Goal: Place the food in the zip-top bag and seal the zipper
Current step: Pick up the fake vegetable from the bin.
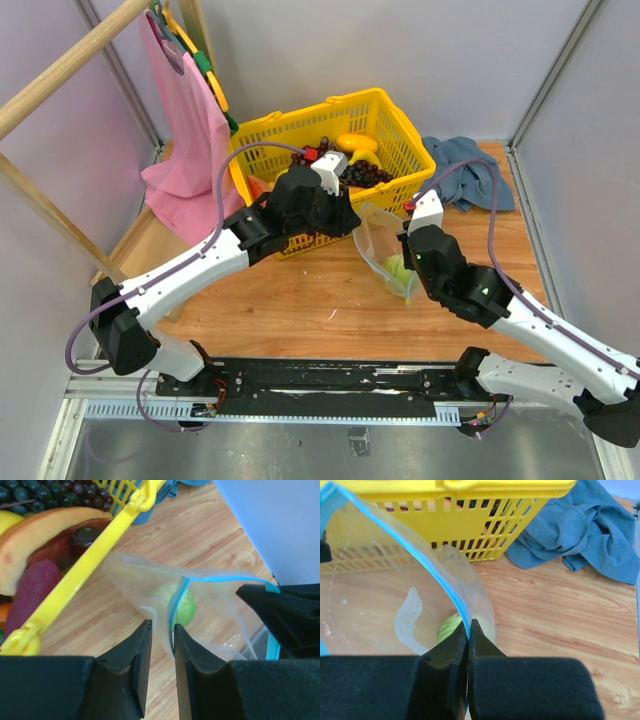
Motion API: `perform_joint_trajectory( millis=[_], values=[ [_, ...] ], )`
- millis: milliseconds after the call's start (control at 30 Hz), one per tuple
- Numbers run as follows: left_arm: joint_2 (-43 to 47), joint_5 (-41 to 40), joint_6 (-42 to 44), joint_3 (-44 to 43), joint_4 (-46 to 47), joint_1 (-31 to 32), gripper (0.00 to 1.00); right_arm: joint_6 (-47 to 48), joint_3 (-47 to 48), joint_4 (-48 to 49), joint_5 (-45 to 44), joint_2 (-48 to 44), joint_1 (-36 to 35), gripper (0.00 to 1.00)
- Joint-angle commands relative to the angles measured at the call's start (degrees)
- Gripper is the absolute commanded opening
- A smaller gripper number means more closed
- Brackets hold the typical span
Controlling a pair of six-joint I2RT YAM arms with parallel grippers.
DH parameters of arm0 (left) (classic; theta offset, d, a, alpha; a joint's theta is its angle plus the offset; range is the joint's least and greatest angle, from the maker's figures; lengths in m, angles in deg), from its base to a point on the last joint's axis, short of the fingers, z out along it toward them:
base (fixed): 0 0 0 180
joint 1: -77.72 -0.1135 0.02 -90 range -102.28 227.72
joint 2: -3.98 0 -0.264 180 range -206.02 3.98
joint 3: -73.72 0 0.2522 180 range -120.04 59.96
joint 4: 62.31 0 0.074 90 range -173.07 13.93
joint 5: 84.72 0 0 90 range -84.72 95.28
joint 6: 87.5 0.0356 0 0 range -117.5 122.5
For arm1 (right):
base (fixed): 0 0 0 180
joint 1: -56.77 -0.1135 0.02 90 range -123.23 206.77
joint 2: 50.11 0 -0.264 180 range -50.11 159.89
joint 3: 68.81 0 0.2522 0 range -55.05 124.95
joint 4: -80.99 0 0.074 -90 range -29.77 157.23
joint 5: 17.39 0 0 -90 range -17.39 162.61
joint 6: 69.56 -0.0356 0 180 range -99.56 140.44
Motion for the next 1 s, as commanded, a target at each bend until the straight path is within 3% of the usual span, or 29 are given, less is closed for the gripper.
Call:
perform_joint_trajectory(
  millis=[0, 133, 333, 567, 967],
  values=[
    [1.1, -2.6, 0.5, -1.5, -0.8, -0.8, 0.36, -1.9, -2.1, 4.7, 0.3, 1.8, 0.6, 0.01],
    [4.0, -4.1, 0.4, -2.8, -4.1, -2.7, 0.56, -2.8, -2.9, 6.9, 1.2, 2.9, 0.6, 0.01],
    [7.9, -4.1, 2.3, -4.6, -8.4, -9.2, 0.77, -2.8, -2.5, 7.5, 4.5, 3.7, 0.6, 0.01],
    [3.5, -1.6, 4.4, -8.4, -12.6, -17.3, 0.84, -1.3, -0.8, 4.4, 2.6, 0.1, 0.6, 0.0],
    [-13.3, -7.4, 6.0, -17.8, -11.8, -23.9, 0.97, 3.7, 1.6, -1.0, -8.2, -4.2, 0.6, 0.01]
  ],
)
